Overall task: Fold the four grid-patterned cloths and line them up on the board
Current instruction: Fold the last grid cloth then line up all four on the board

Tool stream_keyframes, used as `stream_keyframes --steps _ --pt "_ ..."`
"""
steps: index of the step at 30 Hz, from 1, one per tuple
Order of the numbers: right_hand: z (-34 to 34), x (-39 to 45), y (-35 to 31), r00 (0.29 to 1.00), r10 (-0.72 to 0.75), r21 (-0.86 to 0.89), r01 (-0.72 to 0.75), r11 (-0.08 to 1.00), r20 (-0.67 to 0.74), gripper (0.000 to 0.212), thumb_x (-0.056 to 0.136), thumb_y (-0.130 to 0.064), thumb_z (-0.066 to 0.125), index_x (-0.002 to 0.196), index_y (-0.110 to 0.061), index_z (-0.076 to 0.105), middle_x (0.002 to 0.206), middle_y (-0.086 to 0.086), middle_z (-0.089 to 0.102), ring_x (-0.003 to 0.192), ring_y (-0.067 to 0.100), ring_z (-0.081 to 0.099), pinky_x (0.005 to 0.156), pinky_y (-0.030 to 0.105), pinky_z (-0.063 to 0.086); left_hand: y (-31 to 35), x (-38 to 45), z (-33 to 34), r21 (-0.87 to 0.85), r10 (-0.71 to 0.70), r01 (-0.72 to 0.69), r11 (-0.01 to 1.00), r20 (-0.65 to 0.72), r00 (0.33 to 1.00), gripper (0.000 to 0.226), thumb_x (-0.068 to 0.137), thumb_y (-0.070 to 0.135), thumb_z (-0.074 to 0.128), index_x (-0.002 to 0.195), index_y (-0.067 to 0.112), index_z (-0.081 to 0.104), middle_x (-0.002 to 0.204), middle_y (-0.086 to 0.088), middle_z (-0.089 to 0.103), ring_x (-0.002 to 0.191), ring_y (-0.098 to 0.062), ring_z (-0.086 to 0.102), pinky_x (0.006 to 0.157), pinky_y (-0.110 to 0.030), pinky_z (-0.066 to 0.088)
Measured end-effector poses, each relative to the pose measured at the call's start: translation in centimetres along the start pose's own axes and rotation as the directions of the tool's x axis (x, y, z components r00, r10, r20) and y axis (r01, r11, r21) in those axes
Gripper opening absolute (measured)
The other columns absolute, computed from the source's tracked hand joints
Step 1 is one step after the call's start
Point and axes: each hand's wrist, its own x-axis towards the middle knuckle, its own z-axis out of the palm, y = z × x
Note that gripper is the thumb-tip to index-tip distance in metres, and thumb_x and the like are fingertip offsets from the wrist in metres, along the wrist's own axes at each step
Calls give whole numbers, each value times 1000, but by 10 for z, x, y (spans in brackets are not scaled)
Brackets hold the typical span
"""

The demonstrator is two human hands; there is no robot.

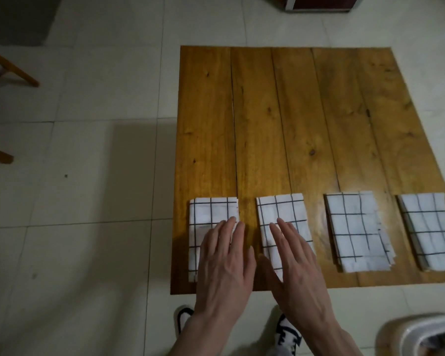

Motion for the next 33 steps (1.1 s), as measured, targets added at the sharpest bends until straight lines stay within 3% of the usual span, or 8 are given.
stream_keyframes --steps 5,10,17,25,33 --pt "-17 5 38 999 -5 -42 6 999 37 70 103 -59 38 161 -20 29 169 -2 25 157 15 19 124 40 28 37 13 26 39 1 -3 999 37 999 49 105 41 41 147 18 51 148 -3 56 136 -20 53 110 -40 50" --pt "-23 11 75 994 -21 -13 23 1000 111 72 103 -63 28 164 -25 19 171 -2 19 155 15 20 124 35 23 70 14 47 60 -133 128 990 79 988 53 98 37 58 146 17 51 148 -6 55 133 -24 55 103 -40 52" --pt "-2 10 116 964 -146 -2 150 989 220 75 102 -49 44 165 -17 16 172 -1 13 159 15 11 126 39 25 90 15 83 190 -234 215 958 88 968 57 93 37 64 144 13 53 150 -14 52 131 -30 55 100 -44 55" --pt "5 11 126 963 -207 48 202 978 174 67 101 -34 59 160 -15 33 170 3 23 159 17 15 124 40 29 86 25 92 209 -213 197 958 57 975 55 99 39 53 148 15 49 158 -12 44 137 -29 48 102 -45 54" --pt "10 17 118 964 -227 55 221 974 141 63 102 -35 54 159 -16 34 170 4 23 159 19 12 124 39 24 78 20 88 206 -209 195 959 48 977 56 101 39 53 151 15 46 158 -10 44 139 -28 47 108 -44 47"
